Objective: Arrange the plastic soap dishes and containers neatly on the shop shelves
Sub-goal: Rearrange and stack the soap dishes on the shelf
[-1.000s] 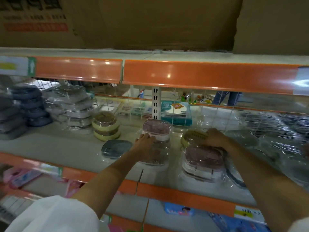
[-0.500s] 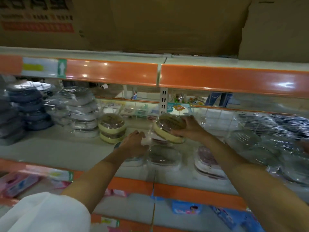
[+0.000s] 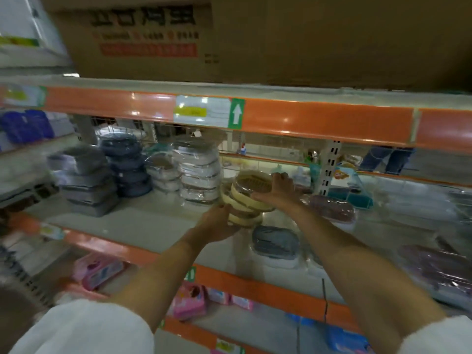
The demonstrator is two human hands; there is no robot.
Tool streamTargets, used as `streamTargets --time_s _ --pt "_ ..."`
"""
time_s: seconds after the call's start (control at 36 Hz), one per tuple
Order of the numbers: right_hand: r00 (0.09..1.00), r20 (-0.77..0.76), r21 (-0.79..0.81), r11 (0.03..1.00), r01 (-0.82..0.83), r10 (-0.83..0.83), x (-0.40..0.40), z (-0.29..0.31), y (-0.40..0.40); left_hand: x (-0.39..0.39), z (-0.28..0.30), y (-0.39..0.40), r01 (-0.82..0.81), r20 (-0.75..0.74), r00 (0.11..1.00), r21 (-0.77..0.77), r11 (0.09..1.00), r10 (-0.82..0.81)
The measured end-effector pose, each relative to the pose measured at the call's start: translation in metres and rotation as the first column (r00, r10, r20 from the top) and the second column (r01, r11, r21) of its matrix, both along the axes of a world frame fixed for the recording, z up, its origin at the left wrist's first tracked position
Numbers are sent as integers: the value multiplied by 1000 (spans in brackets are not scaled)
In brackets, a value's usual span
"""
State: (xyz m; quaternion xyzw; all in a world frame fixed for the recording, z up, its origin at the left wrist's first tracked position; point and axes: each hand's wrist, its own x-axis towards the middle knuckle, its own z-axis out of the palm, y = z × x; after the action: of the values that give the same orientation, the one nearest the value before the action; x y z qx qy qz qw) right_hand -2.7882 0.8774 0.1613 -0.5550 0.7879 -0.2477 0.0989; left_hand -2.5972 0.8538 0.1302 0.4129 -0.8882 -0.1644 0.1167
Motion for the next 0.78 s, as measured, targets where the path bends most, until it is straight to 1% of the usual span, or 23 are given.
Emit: streamTargets --time_s 0.11,0.19,0.25,0.31,0.36,0.42,0.47,0.53,0.58,0.78 --pt "997 72 -45 999 16 -12 12 0 -20 6 -1 -14 32 -17 999 7 999 -32" --pt "989 149 -74 997 13 -2 16 0 -29 5 -4 -18 59 7 998 12 998 -59" --pt "985 171 -66 998 -6 17 18 -1 -32 3 -6 -20 68 26 997 19 997 -69" --pt "983 180 -61 998 -17 28 19 1 -33 -1 -8 -23 87 51 995 35 996 -89" --pt "982 188 -58 998 -23 34 19 3 -29 -7 -5 -23 124 54 991 20 992 -125" --pt "986 163 -44 999 -14 22 15 7 -19 -15 -1 -19 144 57 988 1 990 -144" --pt "993 118 -53 999 -9 15 5 10 -5 -26 0 -15 158 56 986 -6 987 -158" --pt "996 92 -41 999 8 -4 -6 14 13 -41 -1 -10 161 35 986 47 986 -162" --pt "992 117 0 998 56 -55 -25 12 32 -59 -5 -7 185 -25 983 102 978 -183" --pt "983 57 105 980 170 -177 -102 20 130 -134 -7 49 269 -82 961 33 963 -266"
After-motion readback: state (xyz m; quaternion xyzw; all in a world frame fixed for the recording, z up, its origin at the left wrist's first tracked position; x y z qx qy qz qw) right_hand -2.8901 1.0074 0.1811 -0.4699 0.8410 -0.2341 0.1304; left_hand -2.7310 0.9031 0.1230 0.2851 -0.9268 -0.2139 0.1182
